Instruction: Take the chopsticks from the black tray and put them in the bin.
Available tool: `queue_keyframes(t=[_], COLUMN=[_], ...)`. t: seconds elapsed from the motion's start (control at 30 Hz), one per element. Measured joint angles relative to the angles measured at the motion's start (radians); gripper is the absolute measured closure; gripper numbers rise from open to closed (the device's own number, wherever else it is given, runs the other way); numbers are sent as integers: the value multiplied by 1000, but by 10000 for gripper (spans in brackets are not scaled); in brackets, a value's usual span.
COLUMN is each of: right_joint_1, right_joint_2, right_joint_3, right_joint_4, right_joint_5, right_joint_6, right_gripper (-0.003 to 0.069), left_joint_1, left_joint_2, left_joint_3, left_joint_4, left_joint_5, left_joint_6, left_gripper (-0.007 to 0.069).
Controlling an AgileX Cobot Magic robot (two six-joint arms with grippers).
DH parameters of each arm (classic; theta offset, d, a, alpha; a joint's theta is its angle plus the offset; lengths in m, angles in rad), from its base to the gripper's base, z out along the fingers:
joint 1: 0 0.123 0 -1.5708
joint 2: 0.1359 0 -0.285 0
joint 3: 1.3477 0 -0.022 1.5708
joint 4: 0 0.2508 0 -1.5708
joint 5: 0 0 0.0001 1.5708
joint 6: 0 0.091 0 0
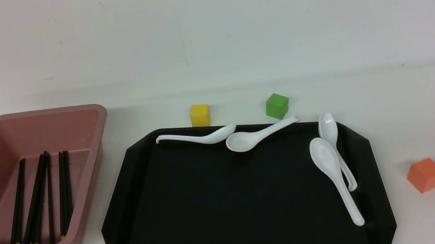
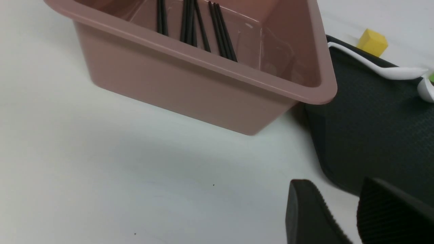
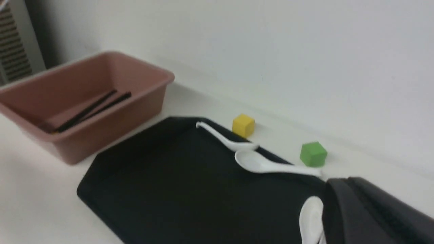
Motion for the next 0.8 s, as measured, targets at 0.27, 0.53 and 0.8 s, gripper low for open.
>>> queue_keyframes(t=[0.27,0.53,0.8], right_joint_1=[0,0,0], right_joint_2=[0,0,0], right_joint_3=[2,3,3], right_joint_4=[0,0,0], right_joint_5=[-19,-21,-21], right_joint_6=[0,0,0], right_gripper=[643,636,630], left_joint_1=[0,0,0], left_joint_2=[0,0,0], left_joint_3=[0,0,0], left_joint_4=[0,0,0], left_joint_5=[0,0,0], left_joint_6=[0,0,0], left_gripper=[386,386,386])
